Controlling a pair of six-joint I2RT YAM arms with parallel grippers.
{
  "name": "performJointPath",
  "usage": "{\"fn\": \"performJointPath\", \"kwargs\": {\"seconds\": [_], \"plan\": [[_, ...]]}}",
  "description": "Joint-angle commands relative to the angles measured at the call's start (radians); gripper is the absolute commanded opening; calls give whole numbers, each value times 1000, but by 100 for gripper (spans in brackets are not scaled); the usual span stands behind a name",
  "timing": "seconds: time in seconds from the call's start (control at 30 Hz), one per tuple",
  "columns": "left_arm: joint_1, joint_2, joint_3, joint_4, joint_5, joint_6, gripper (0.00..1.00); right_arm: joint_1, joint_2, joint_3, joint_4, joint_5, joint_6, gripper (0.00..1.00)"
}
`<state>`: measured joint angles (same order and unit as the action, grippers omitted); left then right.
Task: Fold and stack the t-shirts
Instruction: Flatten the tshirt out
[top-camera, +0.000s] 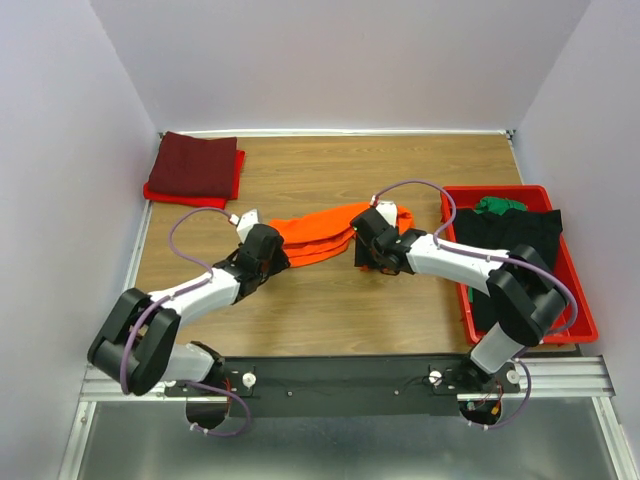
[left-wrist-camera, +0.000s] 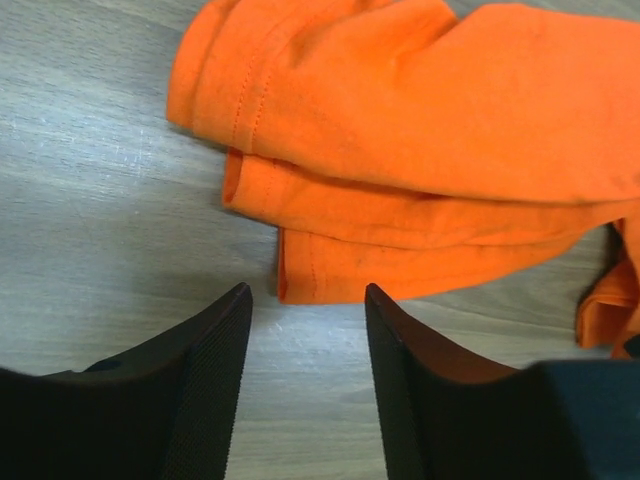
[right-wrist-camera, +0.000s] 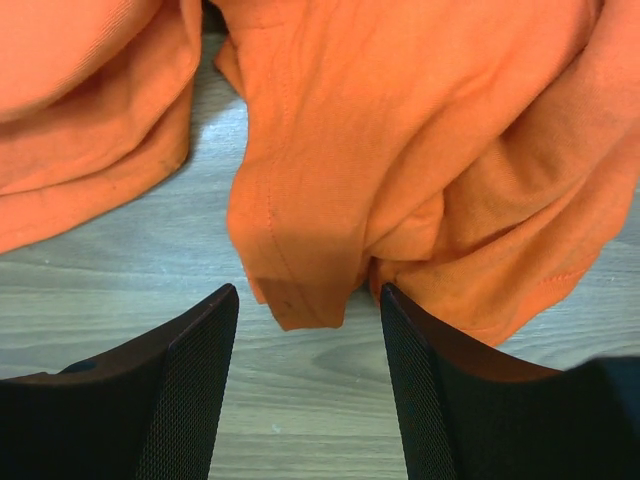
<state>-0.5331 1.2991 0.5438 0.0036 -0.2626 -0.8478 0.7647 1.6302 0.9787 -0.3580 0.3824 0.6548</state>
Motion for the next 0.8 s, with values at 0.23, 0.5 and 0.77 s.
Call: {"fn": "performJointPath", "kwargs": {"seconds": [0.23,0.5,0.77], "plan": [[-8,132,25,78,-23,-17,50,7,6,17,21,101,16,66],[-8,173,67,113,-27,27,19,7,13,17,21,127,16,65],[38,65,128,35,-66,95,0,5,28,58,19,139,-11,28]]}}
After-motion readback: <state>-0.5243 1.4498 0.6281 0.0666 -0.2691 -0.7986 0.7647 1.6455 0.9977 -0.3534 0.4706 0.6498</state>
